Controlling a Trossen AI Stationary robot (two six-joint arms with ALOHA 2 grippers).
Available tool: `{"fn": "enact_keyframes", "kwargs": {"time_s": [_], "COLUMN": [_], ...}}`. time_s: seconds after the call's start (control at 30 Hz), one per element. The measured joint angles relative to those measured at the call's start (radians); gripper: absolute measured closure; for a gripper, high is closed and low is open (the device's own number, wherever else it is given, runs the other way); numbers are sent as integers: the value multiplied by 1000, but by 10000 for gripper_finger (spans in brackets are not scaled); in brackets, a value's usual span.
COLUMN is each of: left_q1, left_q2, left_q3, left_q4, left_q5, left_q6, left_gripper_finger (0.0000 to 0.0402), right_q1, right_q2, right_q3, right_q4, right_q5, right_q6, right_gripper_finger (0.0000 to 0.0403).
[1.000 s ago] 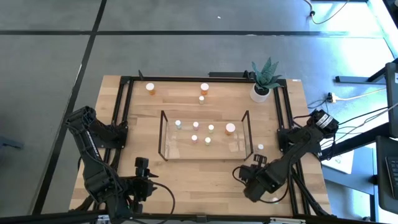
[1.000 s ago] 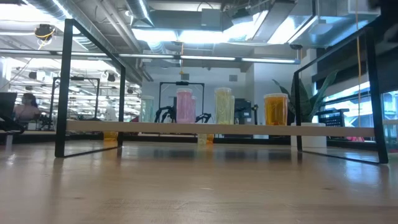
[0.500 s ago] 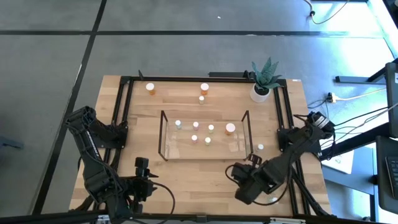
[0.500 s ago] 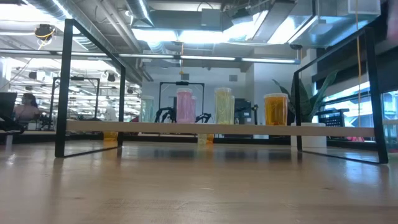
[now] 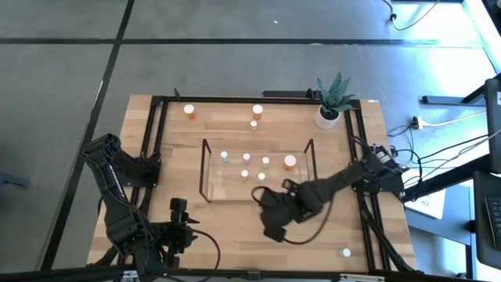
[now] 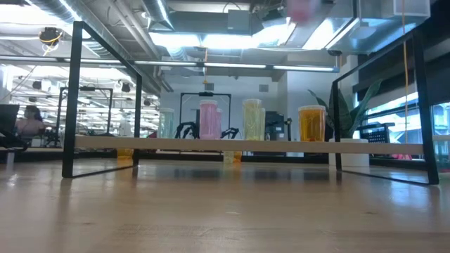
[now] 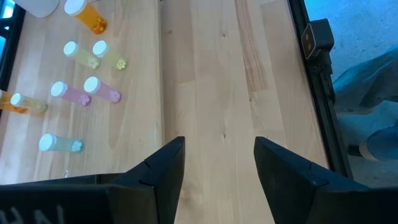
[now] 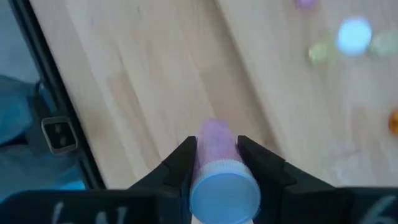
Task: Pick and place medicine bottles onto shelf by color
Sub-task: Put the pink pill bottle on the shelf aligned with the other pink pill bottles
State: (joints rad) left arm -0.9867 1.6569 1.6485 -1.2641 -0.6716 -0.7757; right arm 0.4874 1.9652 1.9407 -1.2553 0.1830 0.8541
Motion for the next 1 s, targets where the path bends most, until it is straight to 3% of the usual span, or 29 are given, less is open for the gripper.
{"fn": "enact_keyframes", "kwargs": {"time_s": [0.43,1.0], "left_q1": [0,0], "left_q2": [0,0], "left_q3": [0,0], "left_q4": [0,0], "left_q5": [0,0], "left_q6": [0,0], "left_gripper_finger": [216,216], "right_q1": [-165,-257], "right_q2": [238,355], "right_q3": [253,262], "right_q4": [3,35], "right_q5": [-49,-53], "right_q6": [-245,-317], "right_gripper_finger": [297,296]}}
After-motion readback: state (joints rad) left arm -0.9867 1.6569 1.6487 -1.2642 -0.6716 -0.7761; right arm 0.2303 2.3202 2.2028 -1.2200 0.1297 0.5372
